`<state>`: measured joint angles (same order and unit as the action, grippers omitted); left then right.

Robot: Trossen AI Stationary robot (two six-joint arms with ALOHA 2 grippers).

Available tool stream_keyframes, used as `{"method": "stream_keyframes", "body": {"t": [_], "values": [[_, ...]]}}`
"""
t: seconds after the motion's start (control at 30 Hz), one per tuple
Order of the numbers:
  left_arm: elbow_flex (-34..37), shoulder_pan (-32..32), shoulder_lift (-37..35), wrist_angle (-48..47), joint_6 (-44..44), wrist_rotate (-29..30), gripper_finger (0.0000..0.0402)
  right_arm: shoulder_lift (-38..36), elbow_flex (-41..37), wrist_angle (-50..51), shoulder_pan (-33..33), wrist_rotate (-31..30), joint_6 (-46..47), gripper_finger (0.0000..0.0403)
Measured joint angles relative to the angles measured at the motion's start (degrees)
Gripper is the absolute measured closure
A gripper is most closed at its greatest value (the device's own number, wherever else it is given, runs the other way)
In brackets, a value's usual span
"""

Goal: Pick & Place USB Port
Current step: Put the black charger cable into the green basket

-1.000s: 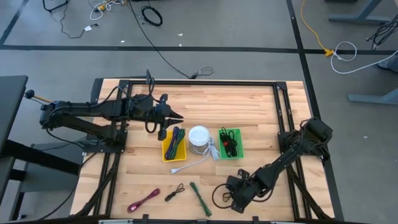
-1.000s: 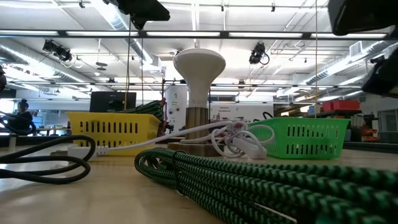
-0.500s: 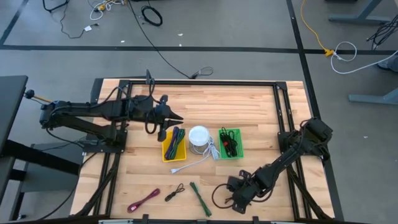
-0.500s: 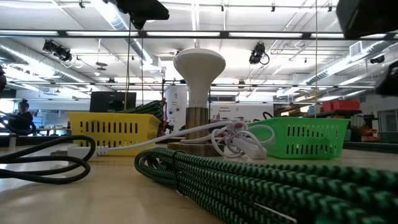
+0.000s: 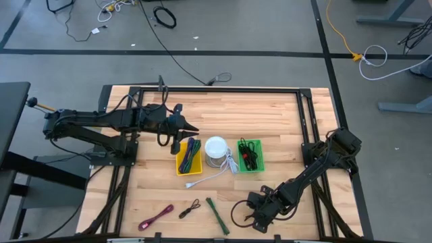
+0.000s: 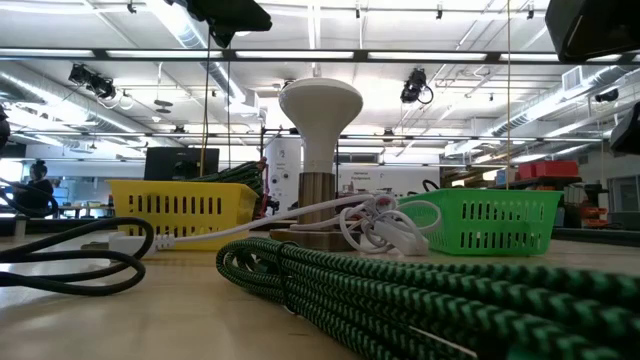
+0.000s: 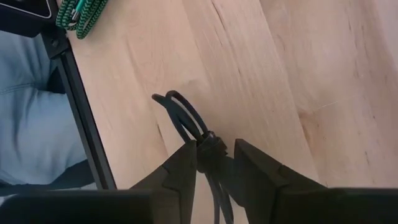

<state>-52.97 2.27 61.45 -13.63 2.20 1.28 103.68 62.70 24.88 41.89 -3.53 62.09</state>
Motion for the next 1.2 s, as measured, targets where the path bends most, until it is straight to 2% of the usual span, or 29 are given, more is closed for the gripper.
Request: {"method": "stream_keyframes", "body": {"t": [0.5, 1.07, 1.2], "values": [[0.00, 0.01, 0.00, -0.19, -0.04, 0.00, 0.0333, -0.04, 0.00, -2.61, -0.61, 2.37, 0.01, 0.0292], [0.00, 0.01, 0.00, -1.73, -0.09, 0.00, 0.0333, 0.13, -1.12, -3.59, 0.22, -0.82, 0.43, 0.0292], [0.00, 0.00, 0.00, -1.77, -0.09, -0.02, 0.0333, 0.15, -2.13, -7.27, 0.20, -0.47, 0.81, 0.0292]]}}
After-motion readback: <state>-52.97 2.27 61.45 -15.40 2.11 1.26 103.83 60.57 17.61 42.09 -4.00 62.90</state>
